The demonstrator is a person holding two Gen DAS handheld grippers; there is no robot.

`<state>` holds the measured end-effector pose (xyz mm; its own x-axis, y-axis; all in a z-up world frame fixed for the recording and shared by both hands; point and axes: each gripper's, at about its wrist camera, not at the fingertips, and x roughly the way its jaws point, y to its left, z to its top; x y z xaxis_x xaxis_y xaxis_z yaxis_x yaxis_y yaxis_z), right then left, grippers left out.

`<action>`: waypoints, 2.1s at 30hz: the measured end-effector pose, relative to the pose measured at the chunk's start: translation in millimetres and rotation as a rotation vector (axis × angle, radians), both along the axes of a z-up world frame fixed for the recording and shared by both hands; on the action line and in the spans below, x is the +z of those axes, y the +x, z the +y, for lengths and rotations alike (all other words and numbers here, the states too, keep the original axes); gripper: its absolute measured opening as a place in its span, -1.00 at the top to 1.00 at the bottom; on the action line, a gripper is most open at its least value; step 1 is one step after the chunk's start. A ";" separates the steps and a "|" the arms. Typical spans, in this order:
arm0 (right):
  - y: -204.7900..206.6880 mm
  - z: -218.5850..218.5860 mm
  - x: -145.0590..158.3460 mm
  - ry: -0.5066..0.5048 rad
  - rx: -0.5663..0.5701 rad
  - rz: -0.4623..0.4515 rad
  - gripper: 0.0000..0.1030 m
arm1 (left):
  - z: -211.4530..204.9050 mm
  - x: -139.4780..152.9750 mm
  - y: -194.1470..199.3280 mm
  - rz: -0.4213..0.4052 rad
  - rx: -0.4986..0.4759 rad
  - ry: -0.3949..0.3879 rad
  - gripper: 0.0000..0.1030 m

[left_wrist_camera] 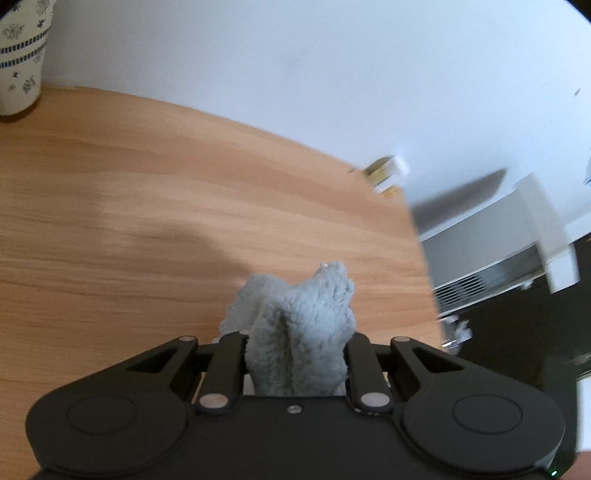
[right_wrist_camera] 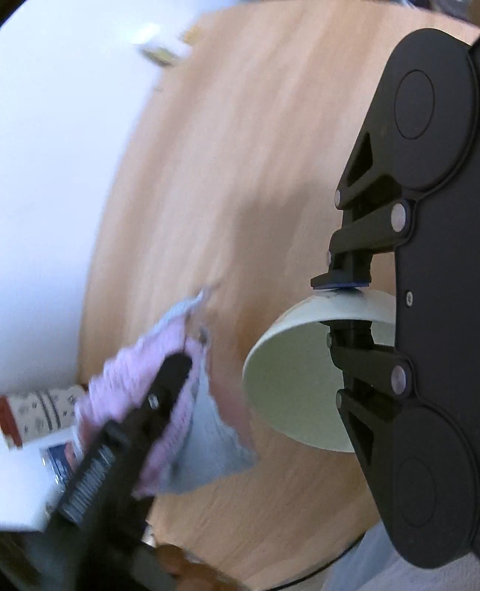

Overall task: Clean bowl
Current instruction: 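Rub the cloth along the bowl's outer wall again with the left gripper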

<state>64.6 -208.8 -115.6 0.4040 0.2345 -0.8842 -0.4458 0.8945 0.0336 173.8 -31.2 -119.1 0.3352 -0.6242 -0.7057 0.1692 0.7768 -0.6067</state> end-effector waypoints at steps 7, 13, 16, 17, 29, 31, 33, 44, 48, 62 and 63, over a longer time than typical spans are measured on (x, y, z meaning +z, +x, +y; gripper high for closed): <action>-17.6 16.3 26.2 -0.043 0.075 -0.157 0.73 | -18.8 9.6 -2.9 -0.011 -0.063 -0.077 0.70; -30.8 21.2 47.4 -0.087 0.118 -0.274 0.72 | -23.4 4.7 -4.7 0.006 -0.050 -0.065 0.70; -38.6 21.6 50.3 -0.099 0.125 -0.292 0.71 | -18.1 -4.5 -6.5 0.040 -0.025 -0.042 0.70; -40.8 21.6 50.8 -0.097 0.128 -0.287 0.71 | -16.3 -10.9 -5.3 0.066 -0.012 -0.039 0.70; -59.7 11.9 59.1 -0.095 0.111 -0.271 0.68 | 8.6 -51.8 -1.9 0.218 0.048 0.016 0.70; -62.5 10.1 61.2 -0.099 0.107 -0.275 0.67 | 11.7 -54.6 -3.3 0.236 0.064 0.001 0.70; -64.6 8.3 61.8 -0.098 0.106 -0.275 0.67 | 10.8 -49.8 -5.3 0.221 0.065 0.003 0.71; -71.3 -0.3 56.7 -0.067 0.107 -0.258 0.68 | -16.4 -17.6 -12.0 0.171 0.009 -0.084 0.70; -74.7 -5.7 55.9 -0.050 0.091 -0.240 0.67 | -8.6 -28.6 -16.2 0.181 0.028 -0.049 0.70; -77.0 -18.3 55.2 -0.014 0.074 -0.223 0.65 | 3.0 -39.1 -16.3 0.238 0.078 -0.041 0.71; -76.4 -19.3 55.8 -0.011 0.075 -0.220 0.65 | -1.6 -34.0 -16.6 0.226 0.062 -0.045 0.71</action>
<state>-11.8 -228.1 -59.9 0.5691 0.2620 -0.7794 -0.5062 0.8586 -0.0810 157.2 -32.8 -153.1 0.2107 -0.6395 -0.7394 -0.0218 0.7531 -0.6576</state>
